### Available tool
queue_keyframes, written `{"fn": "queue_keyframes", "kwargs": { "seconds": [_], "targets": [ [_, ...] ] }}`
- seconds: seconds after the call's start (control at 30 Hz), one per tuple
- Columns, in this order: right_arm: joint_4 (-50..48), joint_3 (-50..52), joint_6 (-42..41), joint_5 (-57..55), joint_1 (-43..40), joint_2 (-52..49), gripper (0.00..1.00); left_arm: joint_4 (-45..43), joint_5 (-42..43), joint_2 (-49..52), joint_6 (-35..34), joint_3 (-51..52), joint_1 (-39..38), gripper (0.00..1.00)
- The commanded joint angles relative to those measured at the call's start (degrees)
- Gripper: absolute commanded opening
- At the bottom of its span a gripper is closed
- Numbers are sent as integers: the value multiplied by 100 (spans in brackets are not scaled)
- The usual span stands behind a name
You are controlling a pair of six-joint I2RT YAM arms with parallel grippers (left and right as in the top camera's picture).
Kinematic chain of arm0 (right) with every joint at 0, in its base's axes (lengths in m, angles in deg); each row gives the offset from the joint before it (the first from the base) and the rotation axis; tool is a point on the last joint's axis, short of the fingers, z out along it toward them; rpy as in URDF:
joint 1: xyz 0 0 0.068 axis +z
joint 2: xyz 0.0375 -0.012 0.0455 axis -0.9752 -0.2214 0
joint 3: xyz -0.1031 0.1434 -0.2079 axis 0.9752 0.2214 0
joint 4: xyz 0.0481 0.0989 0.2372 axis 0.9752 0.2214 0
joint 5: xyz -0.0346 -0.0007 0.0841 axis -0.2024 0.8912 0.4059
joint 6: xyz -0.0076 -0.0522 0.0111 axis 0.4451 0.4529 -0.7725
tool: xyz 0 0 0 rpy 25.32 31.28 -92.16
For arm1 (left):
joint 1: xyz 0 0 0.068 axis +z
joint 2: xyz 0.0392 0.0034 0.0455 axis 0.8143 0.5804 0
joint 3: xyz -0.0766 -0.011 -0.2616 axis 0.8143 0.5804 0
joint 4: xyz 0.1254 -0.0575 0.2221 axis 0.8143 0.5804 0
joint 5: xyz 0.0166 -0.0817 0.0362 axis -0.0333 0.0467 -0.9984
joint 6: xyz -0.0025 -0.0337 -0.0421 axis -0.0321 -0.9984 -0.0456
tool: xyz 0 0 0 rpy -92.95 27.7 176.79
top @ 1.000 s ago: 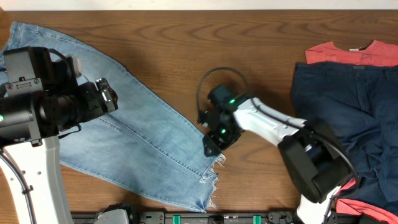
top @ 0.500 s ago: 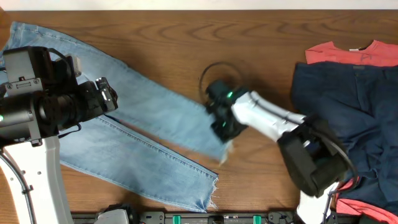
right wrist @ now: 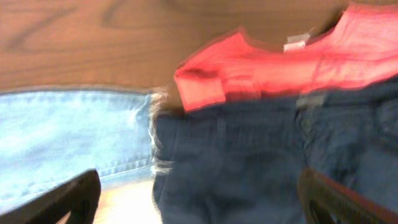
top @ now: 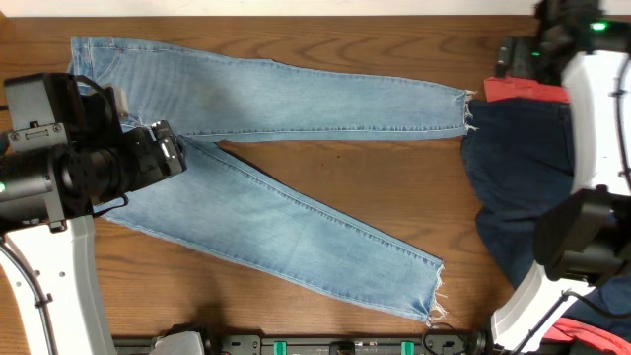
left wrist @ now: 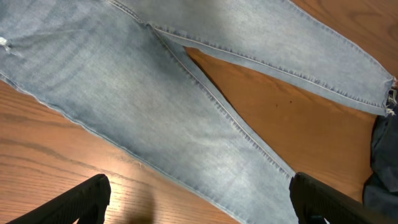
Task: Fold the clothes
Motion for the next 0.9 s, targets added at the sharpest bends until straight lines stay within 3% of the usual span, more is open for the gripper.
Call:
{"fn": "queue_keyframes", "kwargs": {
  "seconds": [0.0,0.17,0.33,0.47,0.57,0.67,0.73,0.87],
  "targets": [
    [754,-260,90,1827,24,79,99,-2,-37,-37,35,-90,28,96],
    [1937,-164,592,2400,393,79,98,-118,-387,-13,31,-90,28,97],
    [2339,83,761,2476,1346,76,73,-129,-575,114,31,-90,31,97],
    [2227,621,752,2396,2218,76,67,-131,-575,219,31,-90,33,97],
    [2146,1174,1187,2376,2876,76,75,-129,-573,238,31,-90,105,98],
    [1934,1779,1427,2302,3617,76,75,-129,-570,236,33,-90,221,98],
    [1718,2164,1231,1980,4061,76,65,-107,-570,238,31,-90,313,98],
    [973,3045,352,1204,4811,76,24,-63,-568,238,31,-90,437,98]
  ]
}}
